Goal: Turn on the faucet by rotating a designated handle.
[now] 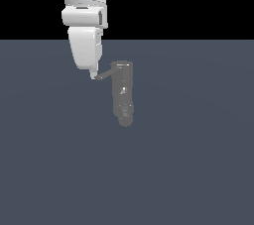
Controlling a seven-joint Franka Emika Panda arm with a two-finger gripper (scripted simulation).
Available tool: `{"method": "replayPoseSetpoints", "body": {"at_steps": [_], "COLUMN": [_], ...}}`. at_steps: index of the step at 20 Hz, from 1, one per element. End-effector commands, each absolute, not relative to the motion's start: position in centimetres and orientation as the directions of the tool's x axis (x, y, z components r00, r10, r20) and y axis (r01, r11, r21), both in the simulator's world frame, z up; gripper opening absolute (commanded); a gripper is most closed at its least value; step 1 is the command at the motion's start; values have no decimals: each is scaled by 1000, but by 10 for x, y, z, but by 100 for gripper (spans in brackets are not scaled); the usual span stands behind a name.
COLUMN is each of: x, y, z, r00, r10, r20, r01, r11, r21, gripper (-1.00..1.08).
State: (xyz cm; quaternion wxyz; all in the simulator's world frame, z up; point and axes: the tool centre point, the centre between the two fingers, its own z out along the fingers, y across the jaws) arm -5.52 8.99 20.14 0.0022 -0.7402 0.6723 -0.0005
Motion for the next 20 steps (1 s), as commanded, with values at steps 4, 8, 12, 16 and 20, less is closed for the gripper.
{"method": "replayPoseSetpoints", "body": {"at_steps": [4, 8, 12, 16, 20], "x": [-68, -78, -84, -80, -77], "y": [71, 61, 53, 41, 17], "z": [202, 202, 202, 202, 202], "r00": [90, 91, 91, 97, 96], "r10": [-996, -996, -996, -995, -995], "r20": [0, 0, 0, -1, -1], "r01": [-996, -996, -996, -995, -995], "r11": [-90, -91, -91, -97, -96], "r21": [-1, 0, 0, -2, -1], "gripper": [-100, -100, -100, -100, -100]}}
